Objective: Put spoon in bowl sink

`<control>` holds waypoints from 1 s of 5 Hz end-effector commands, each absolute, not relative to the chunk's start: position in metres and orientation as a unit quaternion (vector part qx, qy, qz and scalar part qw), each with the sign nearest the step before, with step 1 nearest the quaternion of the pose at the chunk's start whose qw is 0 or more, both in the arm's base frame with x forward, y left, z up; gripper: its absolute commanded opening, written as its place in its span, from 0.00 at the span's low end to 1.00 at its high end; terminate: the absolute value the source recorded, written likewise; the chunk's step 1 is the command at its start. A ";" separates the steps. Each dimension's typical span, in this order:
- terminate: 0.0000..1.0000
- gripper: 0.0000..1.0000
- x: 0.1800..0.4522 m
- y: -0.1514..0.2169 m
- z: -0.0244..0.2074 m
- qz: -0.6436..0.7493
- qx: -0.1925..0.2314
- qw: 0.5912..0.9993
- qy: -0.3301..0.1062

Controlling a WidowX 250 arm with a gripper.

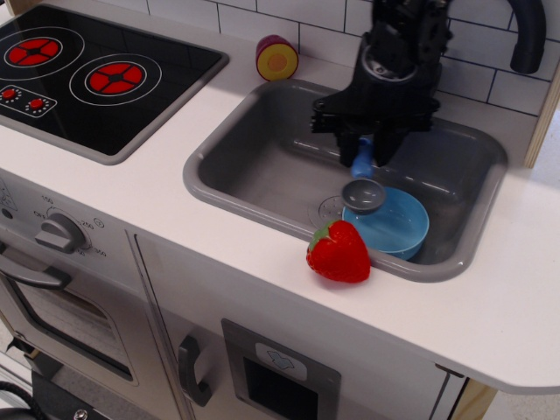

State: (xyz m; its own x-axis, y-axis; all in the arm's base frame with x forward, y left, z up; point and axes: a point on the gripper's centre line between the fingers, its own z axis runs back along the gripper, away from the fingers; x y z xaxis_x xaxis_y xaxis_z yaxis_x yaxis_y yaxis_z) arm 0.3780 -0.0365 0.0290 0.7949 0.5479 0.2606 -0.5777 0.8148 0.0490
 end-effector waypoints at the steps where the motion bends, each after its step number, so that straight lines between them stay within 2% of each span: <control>1: 0.00 0.00 0.391 -0.059 0.044 0.297 0.061 0.937 -0.170; 3: 0.00 0.00 0.378 -0.064 0.036 0.280 0.076 0.940 -0.178; 4: 0.00 1.00 0.372 -0.063 0.034 0.276 0.086 0.941 -0.176; 5: 0.00 1.00 0.370 -0.063 0.032 0.268 0.094 0.943 -0.175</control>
